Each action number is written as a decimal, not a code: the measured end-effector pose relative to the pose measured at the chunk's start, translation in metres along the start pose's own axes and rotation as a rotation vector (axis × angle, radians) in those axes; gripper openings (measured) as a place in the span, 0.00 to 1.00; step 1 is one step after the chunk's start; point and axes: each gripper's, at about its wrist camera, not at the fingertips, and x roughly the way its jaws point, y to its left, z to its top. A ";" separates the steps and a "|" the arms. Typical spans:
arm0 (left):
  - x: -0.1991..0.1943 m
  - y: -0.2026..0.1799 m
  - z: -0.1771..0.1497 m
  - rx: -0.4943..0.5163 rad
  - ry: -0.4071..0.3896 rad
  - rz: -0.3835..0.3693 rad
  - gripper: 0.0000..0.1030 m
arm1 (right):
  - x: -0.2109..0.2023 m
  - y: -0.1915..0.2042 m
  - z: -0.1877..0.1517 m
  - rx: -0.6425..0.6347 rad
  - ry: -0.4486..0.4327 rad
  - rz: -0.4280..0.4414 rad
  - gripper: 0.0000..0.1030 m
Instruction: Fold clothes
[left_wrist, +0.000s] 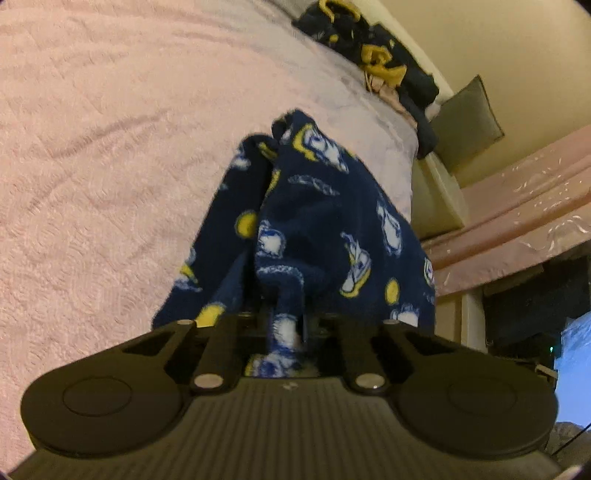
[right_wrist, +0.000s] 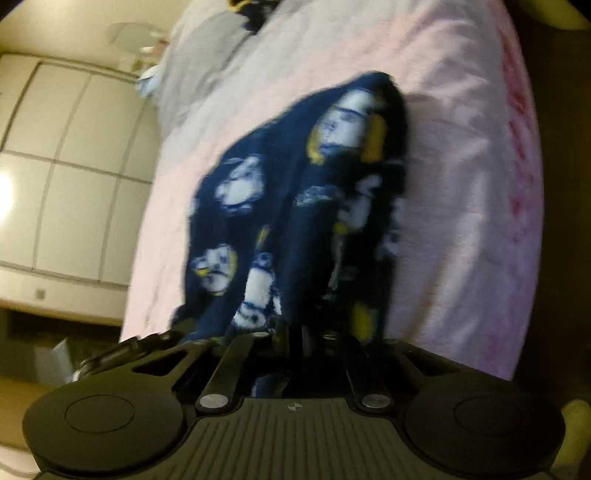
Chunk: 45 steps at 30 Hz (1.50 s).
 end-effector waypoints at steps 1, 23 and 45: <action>-0.003 0.005 -0.003 -0.005 -0.013 0.005 0.08 | -0.003 -0.004 -0.002 -0.010 -0.014 -0.026 0.03; -0.004 -0.040 -0.044 0.388 0.041 0.166 0.14 | 0.001 0.068 -0.056 -0.546 -0.002 -0.173 0.38; -0.072 -0.156 -0.107 0.348 -0.023 0.567 0.37 | -0.074 0.110 -0.098 -0.717 0.000 -0.321 0.51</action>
